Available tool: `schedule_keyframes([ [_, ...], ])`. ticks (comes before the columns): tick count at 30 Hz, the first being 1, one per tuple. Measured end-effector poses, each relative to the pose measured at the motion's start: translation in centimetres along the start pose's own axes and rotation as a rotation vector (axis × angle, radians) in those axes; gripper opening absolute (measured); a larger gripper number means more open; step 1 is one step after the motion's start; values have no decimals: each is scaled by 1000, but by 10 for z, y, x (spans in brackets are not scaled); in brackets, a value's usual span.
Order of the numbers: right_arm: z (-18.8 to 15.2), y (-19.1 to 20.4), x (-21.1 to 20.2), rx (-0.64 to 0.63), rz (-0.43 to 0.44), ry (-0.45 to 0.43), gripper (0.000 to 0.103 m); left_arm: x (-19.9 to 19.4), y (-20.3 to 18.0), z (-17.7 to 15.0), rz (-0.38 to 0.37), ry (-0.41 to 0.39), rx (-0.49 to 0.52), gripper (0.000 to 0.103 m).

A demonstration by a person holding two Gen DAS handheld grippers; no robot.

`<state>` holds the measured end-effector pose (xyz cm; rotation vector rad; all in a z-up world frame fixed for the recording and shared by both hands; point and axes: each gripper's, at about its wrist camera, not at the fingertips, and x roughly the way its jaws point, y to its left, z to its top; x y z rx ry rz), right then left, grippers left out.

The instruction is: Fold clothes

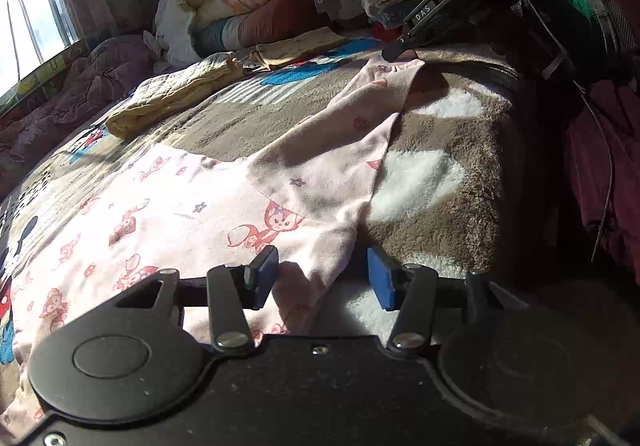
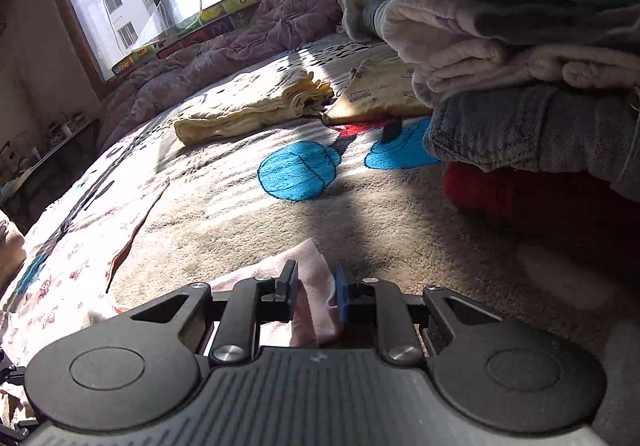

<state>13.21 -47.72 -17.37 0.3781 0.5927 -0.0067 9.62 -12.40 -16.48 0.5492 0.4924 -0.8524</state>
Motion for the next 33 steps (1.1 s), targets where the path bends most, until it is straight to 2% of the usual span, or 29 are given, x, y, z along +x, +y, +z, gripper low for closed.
schedule_keyframes([
  [3,5,10,-14,-53,-20,-65,3,1,3,0,-11,7,-23,51],
  [10,29,31,-34,-182,-42,-202,3,1,7,-1,-29,19,-52,51],
  [13,41,34,-36,-214,-61,-231,3,2,10,-2,-45,24,-74,51],
  [20,45,33,-15,-256,-123,-193,2,2,13,-3,-65,28,-90,52],
  [25,29,26,5,-263,-269,-106,1,0,14,-4,-72,30,-98,54],
  [28,24,17,11,-221,-354,-68,2,-1,13,-5,-73,30,-97,55],
  [31,19,27,4,-233,-324,-108,2,-2,13,-5,-68,33,-91,56],
  [33,12,51,3,-308,-275,-120,2,-2,13,-5,-64,34,-92,57],
])
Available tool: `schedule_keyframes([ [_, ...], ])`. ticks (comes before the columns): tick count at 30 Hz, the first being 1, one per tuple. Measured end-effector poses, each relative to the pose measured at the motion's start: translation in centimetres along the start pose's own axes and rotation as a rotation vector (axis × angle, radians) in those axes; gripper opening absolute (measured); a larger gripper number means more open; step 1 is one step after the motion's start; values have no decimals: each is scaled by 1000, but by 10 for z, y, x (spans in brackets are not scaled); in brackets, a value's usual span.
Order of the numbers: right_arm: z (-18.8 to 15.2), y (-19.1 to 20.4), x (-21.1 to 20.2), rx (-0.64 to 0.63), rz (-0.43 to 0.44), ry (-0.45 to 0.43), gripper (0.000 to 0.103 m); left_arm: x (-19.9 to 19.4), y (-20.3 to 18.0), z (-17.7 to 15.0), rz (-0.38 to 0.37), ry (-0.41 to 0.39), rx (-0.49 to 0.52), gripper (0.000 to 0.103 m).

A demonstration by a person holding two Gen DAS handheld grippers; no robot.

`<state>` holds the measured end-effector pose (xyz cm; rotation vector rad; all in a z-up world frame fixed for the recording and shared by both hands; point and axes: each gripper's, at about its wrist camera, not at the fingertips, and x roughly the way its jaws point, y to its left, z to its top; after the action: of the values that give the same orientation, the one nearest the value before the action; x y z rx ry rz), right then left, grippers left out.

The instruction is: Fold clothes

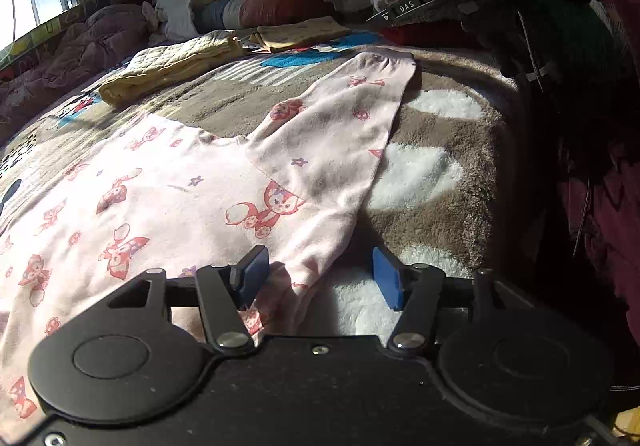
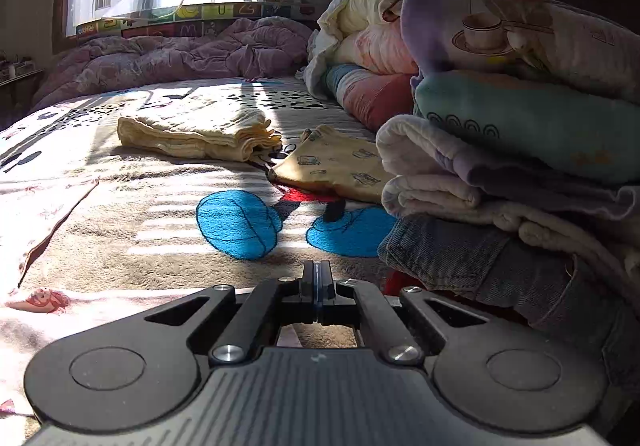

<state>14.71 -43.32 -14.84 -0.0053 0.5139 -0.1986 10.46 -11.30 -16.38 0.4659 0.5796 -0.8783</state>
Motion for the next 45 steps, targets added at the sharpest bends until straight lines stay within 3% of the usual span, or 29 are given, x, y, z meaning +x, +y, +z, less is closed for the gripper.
schedule_keyframes([
  [4,-6,68,-22,-117,215,-39,3,-2,-1,-1,14,-6,-9,59],
  [7,-27,103,-23,-154,316,35,7,-6,0,-4,15,-9,-24,60],
  [10,-44,99,-24,-145,245,53,8,-12,-1,-10,14,-7,-30,61],
  [13,-48,71,-32,-59,141,50,8,-19,-1,-16,16,-12,-21,64],
  [18,-49,30,-30,121,0,63,18,-30,0,-25,19,-5,-32,68],
  [22,-51,38,-36,94,28,-21,23,-39,-5,-32,34,-10,-27,68],
  [24,-51,51,-31,27,51,2,30,-43,-6,-36,36,-10,-33,68],
  [26,-52,50,-19,65,22,58,31,-51,-4,-39,38,-21,-51,68],
  [30,-46,56,-32,88,-16,-14,31,-76,4,-46,56,-72,-100,68],
  [33,-43,82,-54,18,56,-105,31,-97,25,-54,118,-125,-180,68],
  [37,-45,137,-78,-97,237,-146,30,-119,70,-75,301,-153,-346,66],
  [38,-47,152,-83,-137,281,-153,30,-124,81,-80,355,-154,-391,60],
  [39,-48,169,-89,-171,332,-163,29,-128,92,-86,391,-155,-437,47],
  [41,-48,195,-97,-219,411,-170,29,-134,101,-91,400,-167,-495,40],
  [45,-53,238,-109,-324,511,-180,28,-125,85,-85,347,-183,-470,40],
])
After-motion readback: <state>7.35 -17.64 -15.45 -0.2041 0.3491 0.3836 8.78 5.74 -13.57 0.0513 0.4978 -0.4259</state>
